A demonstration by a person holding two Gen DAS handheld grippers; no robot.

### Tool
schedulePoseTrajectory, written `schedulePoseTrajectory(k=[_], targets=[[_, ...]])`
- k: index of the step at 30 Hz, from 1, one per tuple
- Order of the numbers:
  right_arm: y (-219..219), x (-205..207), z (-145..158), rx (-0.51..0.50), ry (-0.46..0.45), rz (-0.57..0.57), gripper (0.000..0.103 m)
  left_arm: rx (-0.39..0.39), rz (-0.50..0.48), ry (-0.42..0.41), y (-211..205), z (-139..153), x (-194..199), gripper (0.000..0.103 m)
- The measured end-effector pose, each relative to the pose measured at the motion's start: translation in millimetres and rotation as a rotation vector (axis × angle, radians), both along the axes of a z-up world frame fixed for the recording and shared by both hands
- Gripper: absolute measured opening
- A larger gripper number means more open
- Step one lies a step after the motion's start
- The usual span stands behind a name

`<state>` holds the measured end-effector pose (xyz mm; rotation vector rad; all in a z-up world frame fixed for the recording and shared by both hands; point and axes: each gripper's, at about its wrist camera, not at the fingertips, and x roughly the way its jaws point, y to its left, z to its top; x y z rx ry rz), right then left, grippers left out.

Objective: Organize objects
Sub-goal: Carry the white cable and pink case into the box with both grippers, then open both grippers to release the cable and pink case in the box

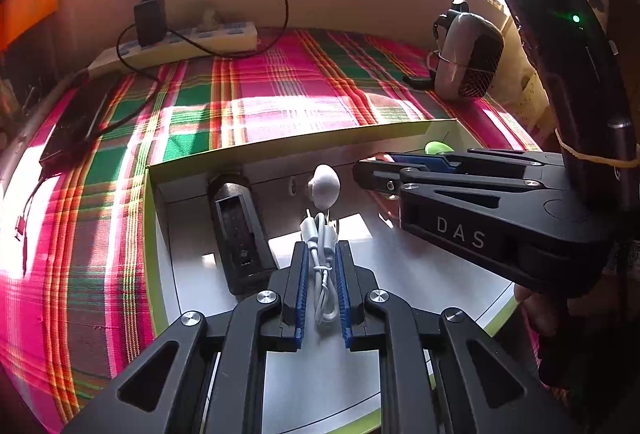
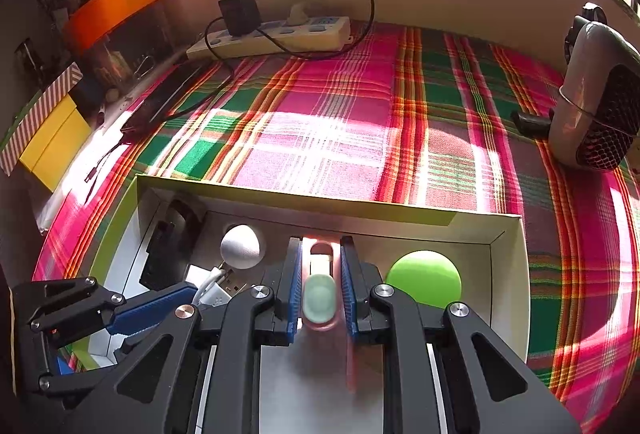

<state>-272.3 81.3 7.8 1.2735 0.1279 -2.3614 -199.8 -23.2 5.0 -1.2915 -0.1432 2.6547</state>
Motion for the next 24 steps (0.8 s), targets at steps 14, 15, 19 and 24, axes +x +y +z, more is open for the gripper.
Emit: schedulePoseTrajectory(k=[14,15,19,24], targets=[[-0.6,-1.0,0.1,-0.001,0.000,-0.005,0.021,0.006,0.006,-0.007,-1.0,-1.0,-1.2,0.012],[-0.4,-1.2,0.3,-0.003,0.001,-0.007,0.023,0.005,0.006,-0.007,-1.2,-0.9,-1.3,0.012],[0.5,-2.2,0.6,-0.008,0.000,-0.014,0.028,0.003,0.006,-0.010,-0.9,-1.1,-1.2,0.013],[-0.7,-0.3,0.5,0.000,0.003,-0.017,0.032,0.003,0.011,-0.009,-0.5,-0.7,-1.1,0.013]])
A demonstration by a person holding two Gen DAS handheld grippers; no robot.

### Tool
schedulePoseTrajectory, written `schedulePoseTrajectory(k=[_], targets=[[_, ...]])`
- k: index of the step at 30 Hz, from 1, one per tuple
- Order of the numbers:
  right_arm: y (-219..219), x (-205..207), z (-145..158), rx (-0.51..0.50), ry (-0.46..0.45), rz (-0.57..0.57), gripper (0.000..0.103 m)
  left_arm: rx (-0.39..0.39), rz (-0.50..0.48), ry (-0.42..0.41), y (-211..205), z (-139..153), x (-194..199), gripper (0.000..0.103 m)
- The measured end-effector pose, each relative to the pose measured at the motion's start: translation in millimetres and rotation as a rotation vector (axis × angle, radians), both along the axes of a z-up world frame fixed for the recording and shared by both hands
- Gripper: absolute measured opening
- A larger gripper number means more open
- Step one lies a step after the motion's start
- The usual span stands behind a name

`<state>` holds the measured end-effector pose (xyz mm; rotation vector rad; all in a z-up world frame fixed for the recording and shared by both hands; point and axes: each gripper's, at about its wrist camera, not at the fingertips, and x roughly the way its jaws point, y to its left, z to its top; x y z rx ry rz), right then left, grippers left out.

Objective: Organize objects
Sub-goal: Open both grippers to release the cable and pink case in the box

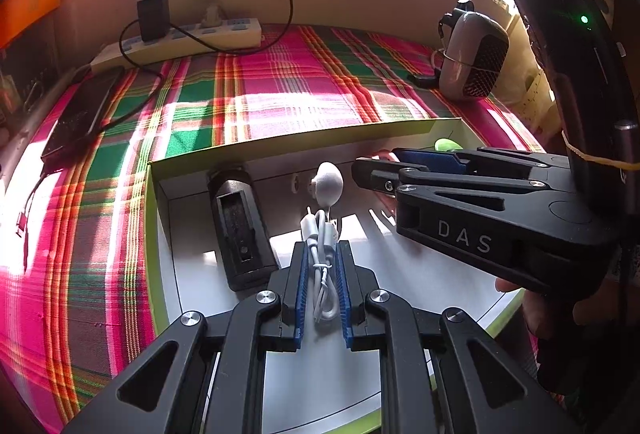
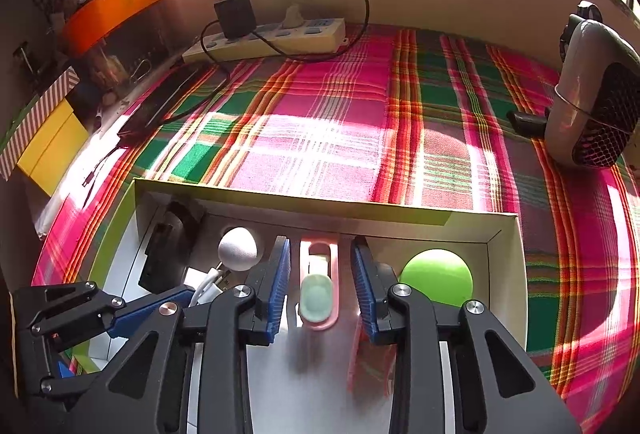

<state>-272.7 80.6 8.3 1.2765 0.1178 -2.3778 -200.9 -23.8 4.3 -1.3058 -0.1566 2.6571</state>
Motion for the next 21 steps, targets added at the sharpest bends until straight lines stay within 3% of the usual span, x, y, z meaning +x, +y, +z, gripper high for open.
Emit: schedulePoseTrajectory(k=[7,11,21], targets=[[1,1,1,0.002,0.008,-0.014,0.033,0.003,0.007,0.010,-4,4,4,0.022],[0,4,5,-0.003,0.018,-0.016,0.050,0.005,0.010,0.010,-4,6,5,0.024],[0,14,16,0.003,0.055,-0.028,0.050,0.000,0.010,0.024,-7,15,13,0.025]])
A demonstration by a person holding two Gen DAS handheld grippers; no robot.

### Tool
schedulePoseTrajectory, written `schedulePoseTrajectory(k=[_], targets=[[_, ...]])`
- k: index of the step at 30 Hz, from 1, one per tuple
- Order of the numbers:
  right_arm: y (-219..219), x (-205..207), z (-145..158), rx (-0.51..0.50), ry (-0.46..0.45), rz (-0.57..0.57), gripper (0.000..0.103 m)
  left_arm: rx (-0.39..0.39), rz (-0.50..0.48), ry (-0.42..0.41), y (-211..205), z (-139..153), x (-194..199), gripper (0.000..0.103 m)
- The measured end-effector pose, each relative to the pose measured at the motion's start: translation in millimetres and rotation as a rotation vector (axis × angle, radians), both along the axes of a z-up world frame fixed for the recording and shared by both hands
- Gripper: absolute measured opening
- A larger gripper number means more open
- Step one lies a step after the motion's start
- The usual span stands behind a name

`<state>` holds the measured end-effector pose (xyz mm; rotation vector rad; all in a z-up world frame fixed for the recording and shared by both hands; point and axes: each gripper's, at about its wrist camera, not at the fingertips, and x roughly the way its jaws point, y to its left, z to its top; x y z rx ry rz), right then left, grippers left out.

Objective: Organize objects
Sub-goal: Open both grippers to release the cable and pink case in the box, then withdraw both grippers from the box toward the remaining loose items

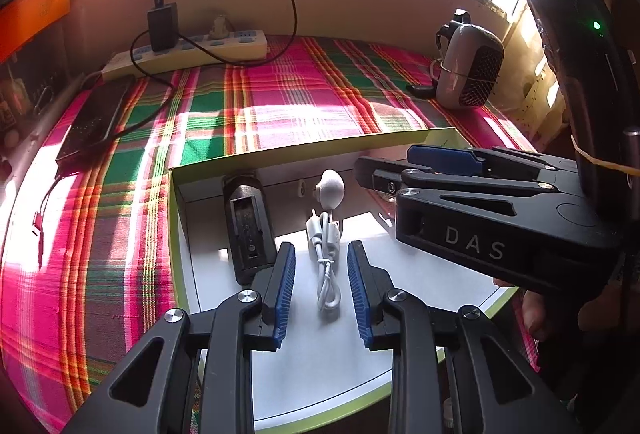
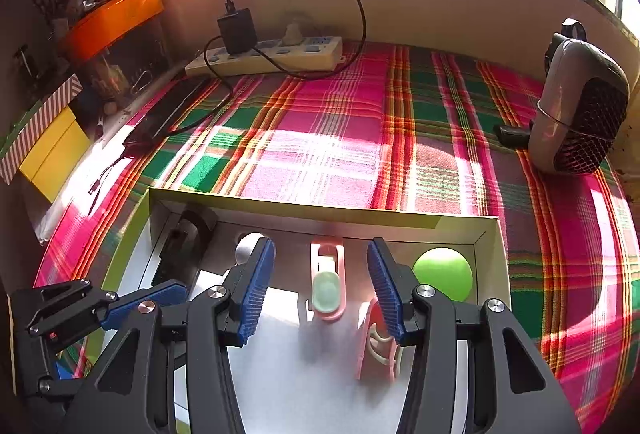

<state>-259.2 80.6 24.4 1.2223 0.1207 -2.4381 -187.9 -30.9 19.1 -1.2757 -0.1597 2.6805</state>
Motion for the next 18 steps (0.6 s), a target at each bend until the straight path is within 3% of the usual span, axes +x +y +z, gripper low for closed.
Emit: schedulePoseTrajectory(k=[18], targets=[[16,53,26,-0.030,0.064,-0.059,0.050,-0.009,0.056,0.074,-9,25,50,0.027]])
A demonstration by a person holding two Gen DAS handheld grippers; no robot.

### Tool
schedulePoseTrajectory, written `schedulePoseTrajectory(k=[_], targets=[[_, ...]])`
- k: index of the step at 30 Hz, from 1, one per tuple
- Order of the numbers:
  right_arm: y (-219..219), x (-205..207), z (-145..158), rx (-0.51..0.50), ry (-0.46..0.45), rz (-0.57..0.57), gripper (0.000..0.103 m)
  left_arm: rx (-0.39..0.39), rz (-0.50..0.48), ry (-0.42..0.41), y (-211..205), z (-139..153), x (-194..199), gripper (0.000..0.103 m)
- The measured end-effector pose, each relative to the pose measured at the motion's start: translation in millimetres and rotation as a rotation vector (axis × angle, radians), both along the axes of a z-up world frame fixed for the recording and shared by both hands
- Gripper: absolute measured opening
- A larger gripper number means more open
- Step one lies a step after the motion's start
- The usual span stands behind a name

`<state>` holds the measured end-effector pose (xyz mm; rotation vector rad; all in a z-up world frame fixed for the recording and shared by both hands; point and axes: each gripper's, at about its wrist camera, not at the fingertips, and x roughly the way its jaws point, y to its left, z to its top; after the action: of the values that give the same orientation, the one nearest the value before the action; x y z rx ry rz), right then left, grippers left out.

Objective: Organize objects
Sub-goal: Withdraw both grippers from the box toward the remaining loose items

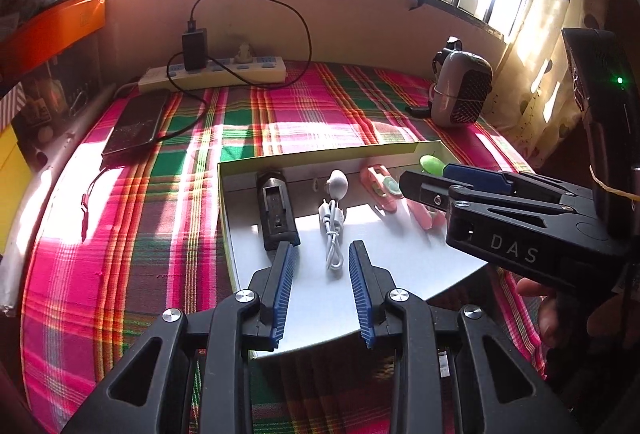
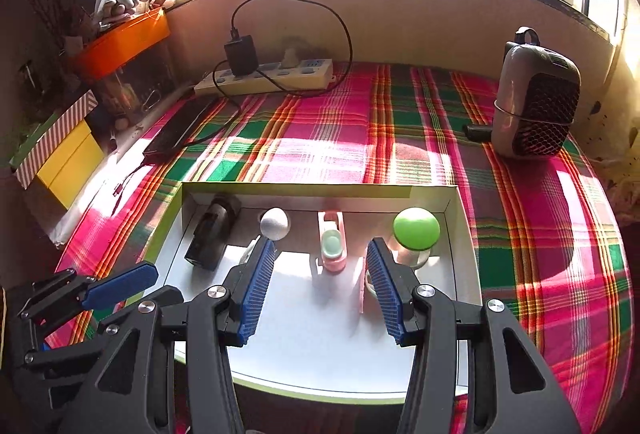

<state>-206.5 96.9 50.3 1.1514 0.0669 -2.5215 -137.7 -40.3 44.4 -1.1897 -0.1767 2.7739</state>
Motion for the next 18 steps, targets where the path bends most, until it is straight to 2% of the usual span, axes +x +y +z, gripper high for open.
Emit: schedulePoseTrajectory(k=[9,18], targets=[[15,39,5,-0.023,0.029,-0.033,0.050,-0.004,0.009,0.033,0,3,32,0.027],[39,82,3,-0.005,0.061,-0.102,0.050,0.052,0.038,0.058,-19,-3,62,0.027]])
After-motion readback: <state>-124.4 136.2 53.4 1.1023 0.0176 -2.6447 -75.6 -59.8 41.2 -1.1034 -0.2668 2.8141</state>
